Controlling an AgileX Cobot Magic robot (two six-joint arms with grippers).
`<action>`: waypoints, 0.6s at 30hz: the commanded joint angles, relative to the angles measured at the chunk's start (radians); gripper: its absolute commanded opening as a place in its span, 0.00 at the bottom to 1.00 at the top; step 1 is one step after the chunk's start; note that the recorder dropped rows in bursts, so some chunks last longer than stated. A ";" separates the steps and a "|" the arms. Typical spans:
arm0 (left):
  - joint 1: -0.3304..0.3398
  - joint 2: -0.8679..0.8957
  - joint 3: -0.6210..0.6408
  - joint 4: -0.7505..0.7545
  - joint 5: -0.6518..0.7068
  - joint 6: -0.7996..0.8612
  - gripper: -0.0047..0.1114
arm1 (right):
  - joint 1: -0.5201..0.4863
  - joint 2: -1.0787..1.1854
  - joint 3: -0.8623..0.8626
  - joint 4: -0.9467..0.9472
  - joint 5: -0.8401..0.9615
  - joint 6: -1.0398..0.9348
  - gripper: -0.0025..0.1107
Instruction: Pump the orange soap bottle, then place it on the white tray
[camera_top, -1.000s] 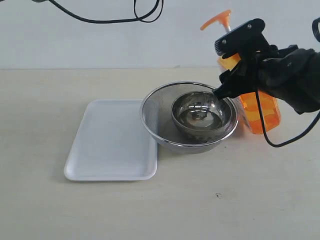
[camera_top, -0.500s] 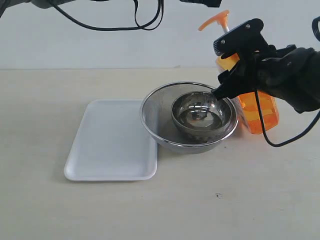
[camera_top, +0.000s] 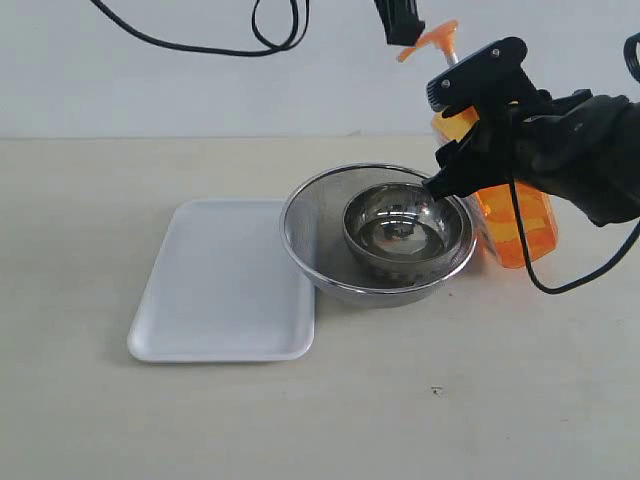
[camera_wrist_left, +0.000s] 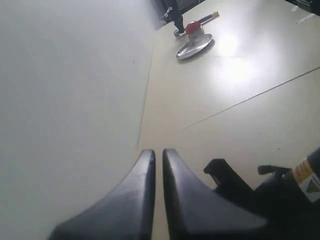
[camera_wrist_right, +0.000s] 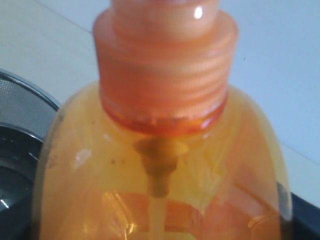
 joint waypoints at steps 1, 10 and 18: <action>-0.008 -0.080 0.001 -0.010 -0.046 0.019 0.08 | 0.000 -0.001 0.004 0.007 0.049 0.009 0.02; -0.047 -0.238 0.001 -0.010 0.005 0.019 0.08 | 0.000 -0.001 0.004 -0.008 0.053 0.009 0.02; -0.051 -0.339 0.001 -0.010 0.210 0.164 0.08 | 0.000 -0.001 0.004 -0.008 0.053 0.009 0.02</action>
